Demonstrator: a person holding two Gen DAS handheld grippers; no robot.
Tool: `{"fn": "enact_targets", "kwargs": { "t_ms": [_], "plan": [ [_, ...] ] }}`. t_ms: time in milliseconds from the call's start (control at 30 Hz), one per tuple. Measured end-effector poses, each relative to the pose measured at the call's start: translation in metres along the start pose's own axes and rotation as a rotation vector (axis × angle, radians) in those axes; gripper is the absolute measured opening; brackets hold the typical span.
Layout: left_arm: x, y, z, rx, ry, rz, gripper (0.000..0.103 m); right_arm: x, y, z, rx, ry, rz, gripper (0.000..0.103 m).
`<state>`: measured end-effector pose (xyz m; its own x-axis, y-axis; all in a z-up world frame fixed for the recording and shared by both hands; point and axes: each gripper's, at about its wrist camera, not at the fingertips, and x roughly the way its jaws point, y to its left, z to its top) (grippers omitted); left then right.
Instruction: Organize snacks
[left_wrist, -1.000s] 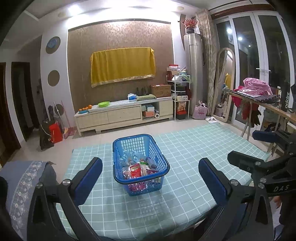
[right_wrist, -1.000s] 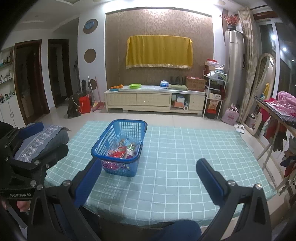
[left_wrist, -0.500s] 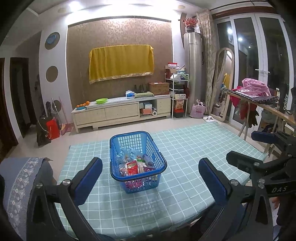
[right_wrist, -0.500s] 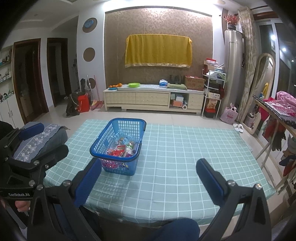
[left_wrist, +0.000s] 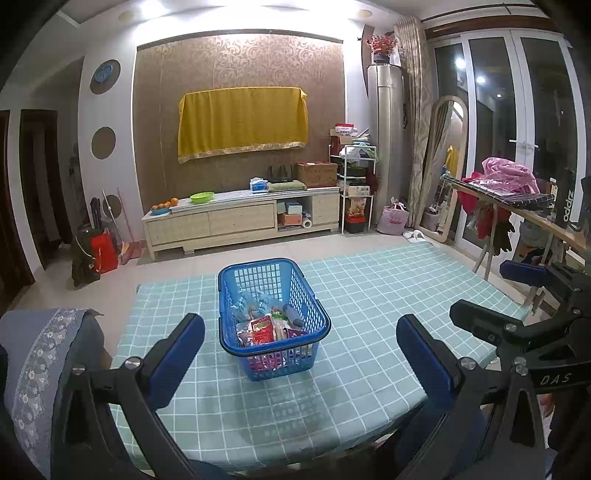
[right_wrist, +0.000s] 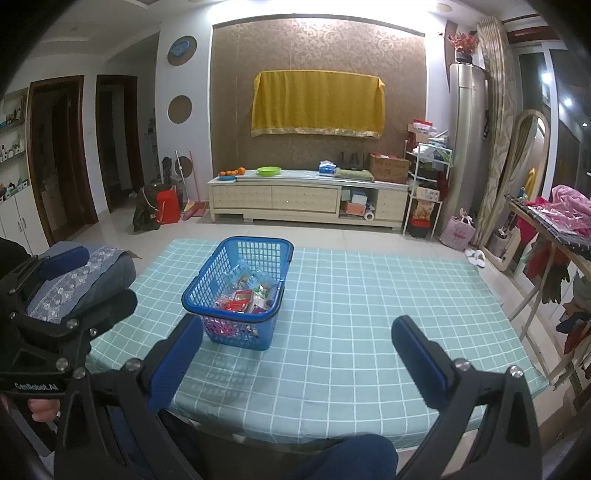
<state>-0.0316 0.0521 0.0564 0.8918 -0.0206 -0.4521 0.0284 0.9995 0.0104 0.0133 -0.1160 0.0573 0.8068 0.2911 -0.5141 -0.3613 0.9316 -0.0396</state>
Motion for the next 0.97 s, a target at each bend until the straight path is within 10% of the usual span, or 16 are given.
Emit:
{"fn": "enact_targets", "kwargs": {
  "t_ms": [967],
  "plan": [
    [-0.0092, -0.0058, -0.0005, 0.008, -0.008, -0.01, 0.103, -0.0093, 0.0018, 0.0023, -0.022, -0.009, -0.011, 0.103]
  ]
}}
